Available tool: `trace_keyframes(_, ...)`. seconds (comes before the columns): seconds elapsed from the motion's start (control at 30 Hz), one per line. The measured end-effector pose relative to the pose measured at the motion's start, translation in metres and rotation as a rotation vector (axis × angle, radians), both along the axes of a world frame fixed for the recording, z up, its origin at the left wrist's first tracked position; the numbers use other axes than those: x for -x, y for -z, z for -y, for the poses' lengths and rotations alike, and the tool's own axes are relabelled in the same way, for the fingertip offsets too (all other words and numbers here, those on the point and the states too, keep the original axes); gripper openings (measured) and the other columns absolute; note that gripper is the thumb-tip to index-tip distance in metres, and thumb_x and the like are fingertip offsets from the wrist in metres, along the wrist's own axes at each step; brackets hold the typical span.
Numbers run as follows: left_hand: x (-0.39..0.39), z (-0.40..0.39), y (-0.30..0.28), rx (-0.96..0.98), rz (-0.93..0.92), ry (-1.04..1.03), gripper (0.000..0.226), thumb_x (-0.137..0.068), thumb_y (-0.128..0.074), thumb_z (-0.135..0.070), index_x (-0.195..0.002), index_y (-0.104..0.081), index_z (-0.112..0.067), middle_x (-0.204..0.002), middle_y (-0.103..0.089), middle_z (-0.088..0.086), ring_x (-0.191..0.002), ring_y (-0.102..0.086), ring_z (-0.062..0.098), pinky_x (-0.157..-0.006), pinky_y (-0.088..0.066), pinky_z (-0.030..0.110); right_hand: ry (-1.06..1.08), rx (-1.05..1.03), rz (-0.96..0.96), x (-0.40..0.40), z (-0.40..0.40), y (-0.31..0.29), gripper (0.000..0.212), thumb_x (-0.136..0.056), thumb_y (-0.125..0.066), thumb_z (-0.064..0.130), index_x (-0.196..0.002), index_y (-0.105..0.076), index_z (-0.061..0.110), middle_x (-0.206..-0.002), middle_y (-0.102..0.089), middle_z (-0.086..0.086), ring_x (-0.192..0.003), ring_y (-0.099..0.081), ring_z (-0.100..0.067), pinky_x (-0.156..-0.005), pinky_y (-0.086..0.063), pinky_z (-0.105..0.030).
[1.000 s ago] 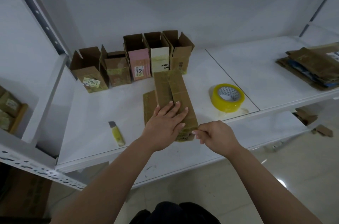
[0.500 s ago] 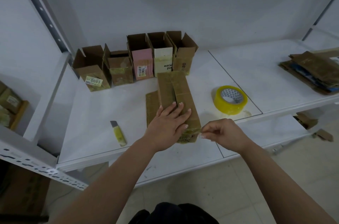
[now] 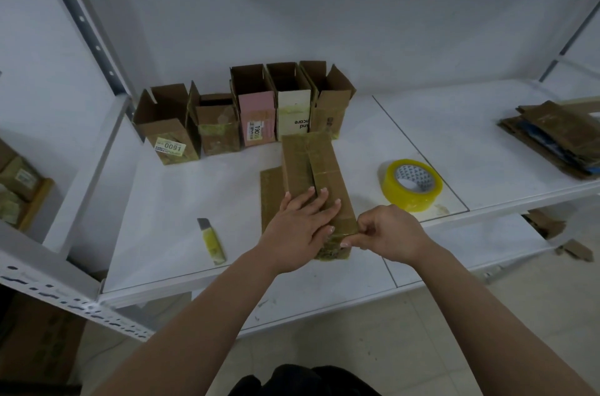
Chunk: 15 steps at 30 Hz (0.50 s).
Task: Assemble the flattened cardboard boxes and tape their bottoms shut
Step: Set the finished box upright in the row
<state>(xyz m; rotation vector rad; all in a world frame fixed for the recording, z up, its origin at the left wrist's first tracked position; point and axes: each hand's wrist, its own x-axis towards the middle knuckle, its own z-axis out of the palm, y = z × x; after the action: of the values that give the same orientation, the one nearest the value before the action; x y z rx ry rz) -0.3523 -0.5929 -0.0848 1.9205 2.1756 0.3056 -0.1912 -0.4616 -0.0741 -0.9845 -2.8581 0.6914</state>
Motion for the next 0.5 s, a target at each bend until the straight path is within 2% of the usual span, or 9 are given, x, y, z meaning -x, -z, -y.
trace_keyframes(0.13,0.002,0.0,-0.002,0.008,0.031,0.01,0.051,-0.104,-0.025,-0.041,-0.153,-0.014,-0.034,-0.163,-0.006,-0.006,-0.149,0.005,0.014,-0.119,0.007,0.043,0.08,0.244,-0.167,-0.006,-0.001,-0.01,0.046,-0.083,-0.058,0.06,-0.068,-0.071,0.019,-0.066,-0.071,0.005,-0.061,-0.066,-0.006,-0.069,-0.055,-0.032)
trace_keyframes(0.23,-0.004,-0.002,-0.012,0.008,0.06,-0.039,0.048,-0.104,-0.03,-0.039,-0.152,-0.024,-0.033,-0.162,-0.011,-0.006,-0.149,-0.001,0.014,-0.12,0.004,0.043,0.189,0.194,-0.233,-0.008,-0.011,-0.005,0.029,-0.1,-0.05,0.033,-0.094,-0.07,0.013,-0.077,-0.071,0.006,-0.061,-0.067,-0.012,-0.074,-0.056,-0.037)
trace_keyframes(0.3,-0.017,-0.009,-0.023,-0.031,0.078,-0.15,0.045,-0.102,-0.035,-0.042,-0.145,-0.039,-0.029,-0.159,-0.024,-0.003,-0.149,-0.008,0.017,-0.12,-0.002,0.044,0.188,0.196,-0.221,-0.009,-0.015,0.002,0.02,-0.101,-0.049,0.018,-0.104,-0.068,0.014,-0.083,-0.071,0.003,-0.06,-0.064,-0.007,-0.065,-0.054,-0.025)
trace_keyframes(0.37,-0.034,-0.021,-0.031,-0.048,0.047,-0.293,0.052,-0.097,-0.037,-0.054,-0.138,-0.044,-0.022,-0.155,-0.028,0.006,-0.148,-0.007,0.026,-0.118,-0.006,0.052,0.177,0.228,-0.223,-0.01,-0.015,0.009,0.022,-0.099,-0.048,0.006,-0.105,-0.068,0.014,-0.085,-0.07,-0.003,-0.057,-0.061,0.001,-0.056,-0.046,-0.011)
trace_keyframes(0.4,-0.042,-0.028,-0.033,-0.012,0.025,-0.349,0.065,-0.094,-0.035,-0.062,-0.141,-0.039,-0.018,-0.157,-0.021,0.011,-0.149,0.0,0.03,-0.116,-0.006,0.057,0.169,0.244,-0.224,-0.01,-0.014,0.012,0.026,-0.097,-0.047,-0.001,-0.102,-0.068,0.014,-0.085,-0.07,-0.005,-0.057,-0.06,0.004,-0.056,-0.045,-0.009)
trace_keyframes(0.5,-0.057,-0.041,-0.028,0.159,-0.029,-0.457,0.103,-0.081,-0.029,-0.082,-0.154,-0.006,-0.013,-0.161,0.01,0.015,-0.145,0.021,0.036,-0.11,-0.005,0.07,0.142,0.309,-0.175,-0.013,-0.014,0.02,0.035,-0.086,-0.047,-0.013,-0.096,-0.068,0.013,-0.084,-0.069,-0.006,-0.061,-0.062,0.001,-0.057,-0.046,-0.011)
